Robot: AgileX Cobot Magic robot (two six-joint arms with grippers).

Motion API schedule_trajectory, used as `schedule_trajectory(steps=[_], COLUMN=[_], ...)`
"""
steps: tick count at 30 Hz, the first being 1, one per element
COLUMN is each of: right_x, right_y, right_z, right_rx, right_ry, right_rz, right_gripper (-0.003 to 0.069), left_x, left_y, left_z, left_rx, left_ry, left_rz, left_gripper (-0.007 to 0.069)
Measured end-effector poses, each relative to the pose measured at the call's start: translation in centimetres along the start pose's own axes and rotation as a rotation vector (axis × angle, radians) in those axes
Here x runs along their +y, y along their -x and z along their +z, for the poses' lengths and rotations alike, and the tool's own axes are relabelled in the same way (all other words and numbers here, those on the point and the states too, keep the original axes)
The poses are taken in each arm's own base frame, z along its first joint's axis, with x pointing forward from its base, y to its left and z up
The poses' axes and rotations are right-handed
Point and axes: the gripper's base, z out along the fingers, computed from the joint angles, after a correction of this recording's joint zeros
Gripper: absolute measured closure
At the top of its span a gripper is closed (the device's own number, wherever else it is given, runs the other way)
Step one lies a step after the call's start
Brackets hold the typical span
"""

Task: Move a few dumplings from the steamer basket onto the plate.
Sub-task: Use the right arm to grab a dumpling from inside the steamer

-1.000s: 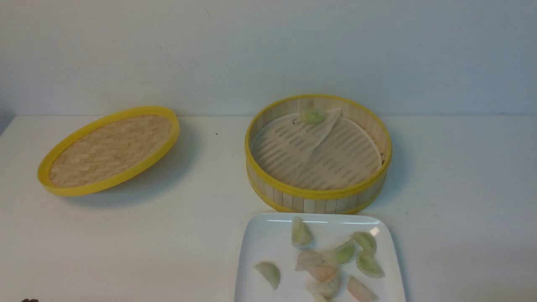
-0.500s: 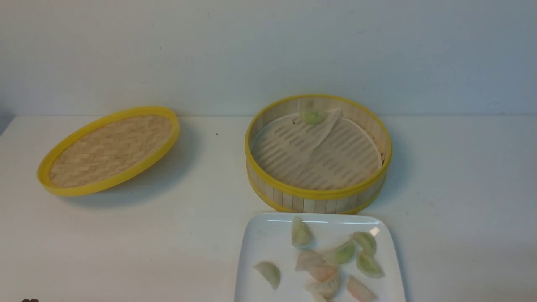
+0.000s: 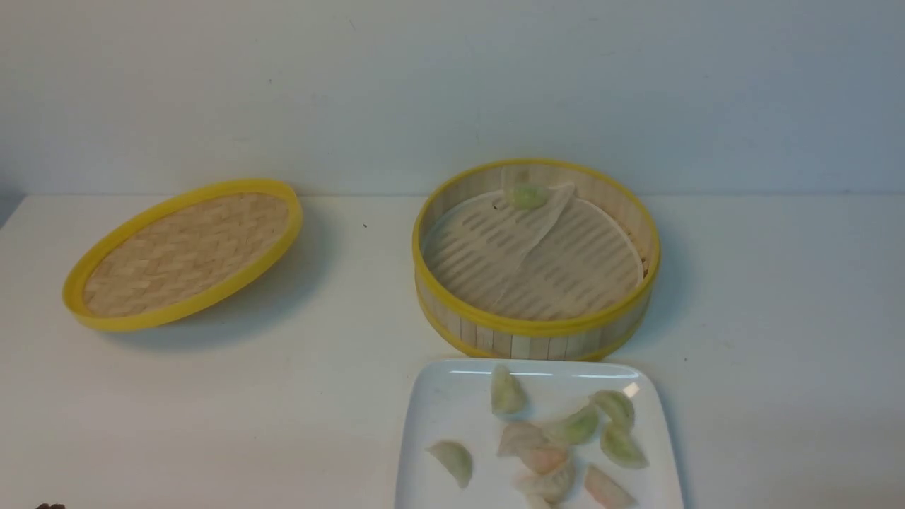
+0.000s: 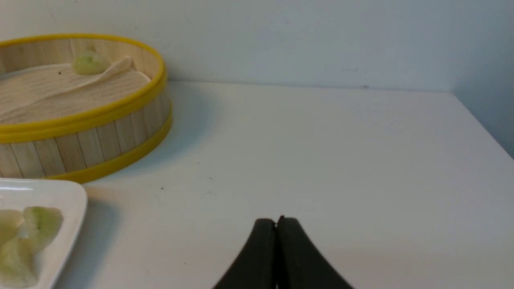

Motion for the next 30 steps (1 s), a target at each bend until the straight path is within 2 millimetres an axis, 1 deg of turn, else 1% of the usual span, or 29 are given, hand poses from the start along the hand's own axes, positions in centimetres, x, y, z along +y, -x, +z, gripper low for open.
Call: schedule_trajectory(steps=[2, 3, 6, 9, 11, 12, 14, 17, 25, 27, 29, 30], right_x=[0.0, 0.0, 0.0, 0.0, 0.0, 0.0, 0.0, 0.0, 0.0, 0.0, 0.0, 0.0], right_y=[0.0, 0.0, 0.0, 0.0, 0.0, 0.0, 0.0, 0.0, 0.0, 0.0, 0.0, 0.0], right_z=[0.0, 0.0, 0.0, 0.0, 0.0, 0.0, 0.0, 0.0, 0.0, 0.0, 0.0, 0.0], right_rx=[0.0, 0.0, 0.0, 0.0, 0.0, 0.0, 0.0, 0.0, 0.0, 0.0, 0.0, 0.0], right_ry=[0.0, 0.0, 0.0, 0.0, 0.0, 0.0, 0.0, 0.0, 0.0, 0.0, 0.0, 0.0], right_rz=[0.0, 0.0, 0.0, 0.0, 0.0, 0.0, 0.008, 0.022, 0.022, 0.022, 0.022, 0.022], right_gripper=[0.0673, 0.0673, 0.0673, 0.0673, 0.0673, 0.0673, 0.0673, 0.0673, 0.0673, 0.0673, 0.0673, 0.0673], left_x=[0.0, -0.1, -0.5, -0.4, -0.1, 0.2, 0.7, 1.2, 1.7, 1.7, 1.4, 1.1], left_y=[0.1, 0.3, 1.4, 2.5, 3.2, 3.8, 4.4, 5.1, 5.7, 7.0, 8.7, 10.1], left_z=[0.0, 0.0, -0.1, -0.3, -0.6, -0.8, -1.2, -1.7, -2.3, -3.0, -3.7, -4.1], left_rx=[-0.016, -0.039, -0.147, -0.263, -0.344, -0.424, -0.523, -0.633, -0.741, -0.78, -0.794, -0.776], left_ry=[-0.005, -0.017, -0.078, -0.125, -0.136, -0.134, -0.122, -0.097, -0.068, -0.077, -0.091, -0.102], left_rz=[-0.022, -0.075, -0.346, -0.581, -0.673, -0.722, -0.749, -0.739, -0.726, -0.707, -0.664, -0.624], left_gripper=[0.063, 0.063, 0.063, 0.063, 0.063, 0.063, 0.063, 0.063, 0.063, 0.063, 0.063, 0.063])
